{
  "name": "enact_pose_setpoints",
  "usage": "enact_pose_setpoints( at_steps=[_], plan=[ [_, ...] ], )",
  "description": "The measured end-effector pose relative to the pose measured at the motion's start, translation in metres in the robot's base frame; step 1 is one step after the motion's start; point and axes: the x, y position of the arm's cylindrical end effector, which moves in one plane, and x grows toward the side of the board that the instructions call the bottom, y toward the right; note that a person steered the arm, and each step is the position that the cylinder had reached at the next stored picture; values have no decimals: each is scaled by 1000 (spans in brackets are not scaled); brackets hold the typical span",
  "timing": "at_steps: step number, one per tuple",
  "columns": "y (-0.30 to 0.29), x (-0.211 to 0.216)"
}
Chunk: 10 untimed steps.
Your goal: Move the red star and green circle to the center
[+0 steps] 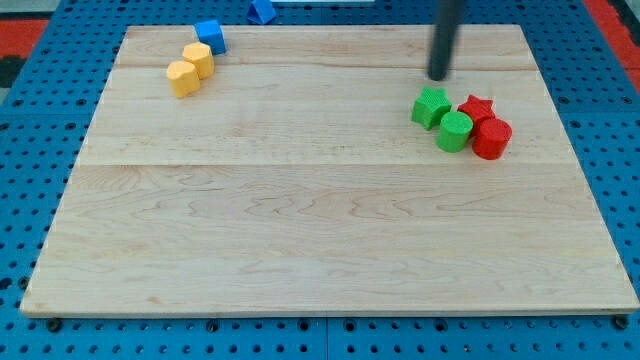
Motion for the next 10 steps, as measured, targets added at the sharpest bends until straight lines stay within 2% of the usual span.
enact_pose_setpoints(
  at_steps=[1,2,3,4,5,6,7,8,9,10],
  plan=[
    [24,72],
    [-31,84],
    [-128,84],
    [-192,101],
    [-224,117],
    [-189,115],
    [-140,131],
    [-189,181],
    [-243,182],
    [-252,177]
  ],
)
